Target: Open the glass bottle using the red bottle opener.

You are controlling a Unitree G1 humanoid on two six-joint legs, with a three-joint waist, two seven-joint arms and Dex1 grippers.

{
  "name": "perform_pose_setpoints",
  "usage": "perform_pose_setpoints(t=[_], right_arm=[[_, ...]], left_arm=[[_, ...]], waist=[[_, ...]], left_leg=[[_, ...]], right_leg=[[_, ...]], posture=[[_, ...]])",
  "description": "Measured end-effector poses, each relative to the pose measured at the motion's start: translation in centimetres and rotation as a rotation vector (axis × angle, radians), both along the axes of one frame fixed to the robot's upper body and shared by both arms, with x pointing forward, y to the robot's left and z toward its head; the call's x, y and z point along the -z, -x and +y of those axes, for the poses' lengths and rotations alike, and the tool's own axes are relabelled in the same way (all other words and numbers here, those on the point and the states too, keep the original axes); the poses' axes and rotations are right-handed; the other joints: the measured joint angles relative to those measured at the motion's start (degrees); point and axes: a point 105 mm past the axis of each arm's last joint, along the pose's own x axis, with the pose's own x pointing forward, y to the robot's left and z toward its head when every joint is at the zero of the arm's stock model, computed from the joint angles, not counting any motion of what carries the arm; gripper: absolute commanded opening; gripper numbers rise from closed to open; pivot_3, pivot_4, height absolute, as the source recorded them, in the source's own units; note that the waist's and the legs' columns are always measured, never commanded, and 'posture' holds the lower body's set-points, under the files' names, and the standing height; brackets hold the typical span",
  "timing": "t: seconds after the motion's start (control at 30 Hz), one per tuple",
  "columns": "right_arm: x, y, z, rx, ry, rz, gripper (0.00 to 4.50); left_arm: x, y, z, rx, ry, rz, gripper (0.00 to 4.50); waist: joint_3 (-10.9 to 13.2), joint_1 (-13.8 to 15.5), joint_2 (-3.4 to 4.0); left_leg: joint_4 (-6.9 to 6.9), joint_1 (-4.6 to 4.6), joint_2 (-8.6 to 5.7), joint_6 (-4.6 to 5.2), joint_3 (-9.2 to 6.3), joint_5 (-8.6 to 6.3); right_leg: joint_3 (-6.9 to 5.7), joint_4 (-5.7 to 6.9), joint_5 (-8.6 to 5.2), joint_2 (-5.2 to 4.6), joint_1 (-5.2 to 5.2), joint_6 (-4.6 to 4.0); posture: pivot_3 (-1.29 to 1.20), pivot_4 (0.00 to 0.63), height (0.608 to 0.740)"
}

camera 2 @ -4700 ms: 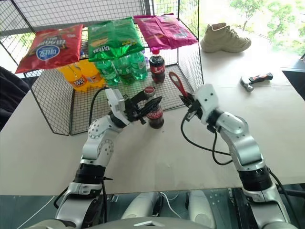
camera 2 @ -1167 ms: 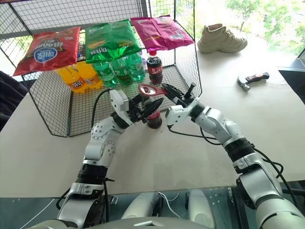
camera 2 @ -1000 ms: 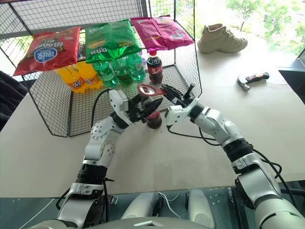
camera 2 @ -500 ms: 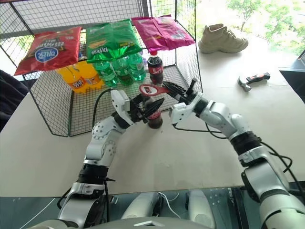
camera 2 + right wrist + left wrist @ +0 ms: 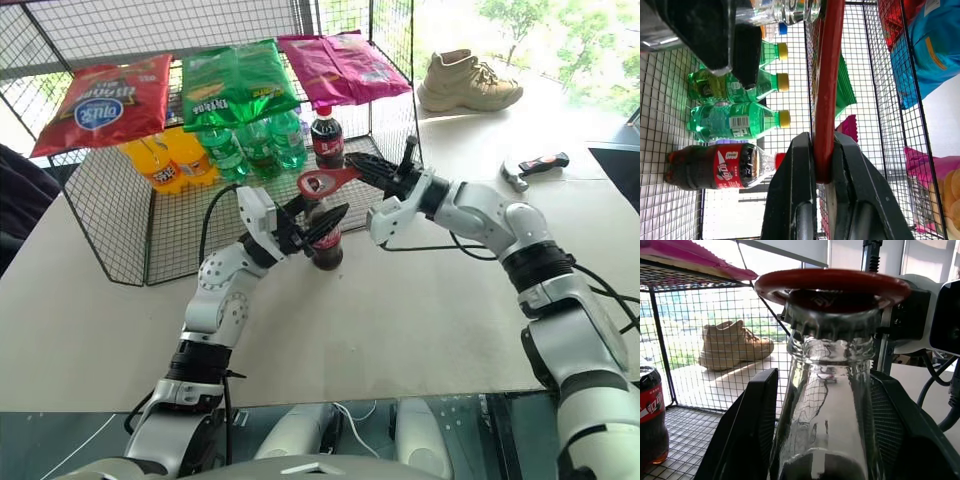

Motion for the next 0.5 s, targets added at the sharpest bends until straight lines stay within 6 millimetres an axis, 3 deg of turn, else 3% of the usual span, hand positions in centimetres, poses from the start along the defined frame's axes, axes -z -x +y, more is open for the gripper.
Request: perform_pose_setpoints(t=[0.5], right_arm=[[-0.46,0.2,0.27,-0.017,-0.002,-0.015,0.0]], left_arm=[[0.01,0.22,0.15,-0.004,0.002,-0.003,2.24]], waist=[[0.0,-0.07,0.0]], left_leg=[[-0.03,-0.01,0.01,0.0,0.0,0.0]], right_leg=[[0.01,-0.03,0.0,0.0,-0.02,0.0]], posture=[[0.0,0.15,0.74]])
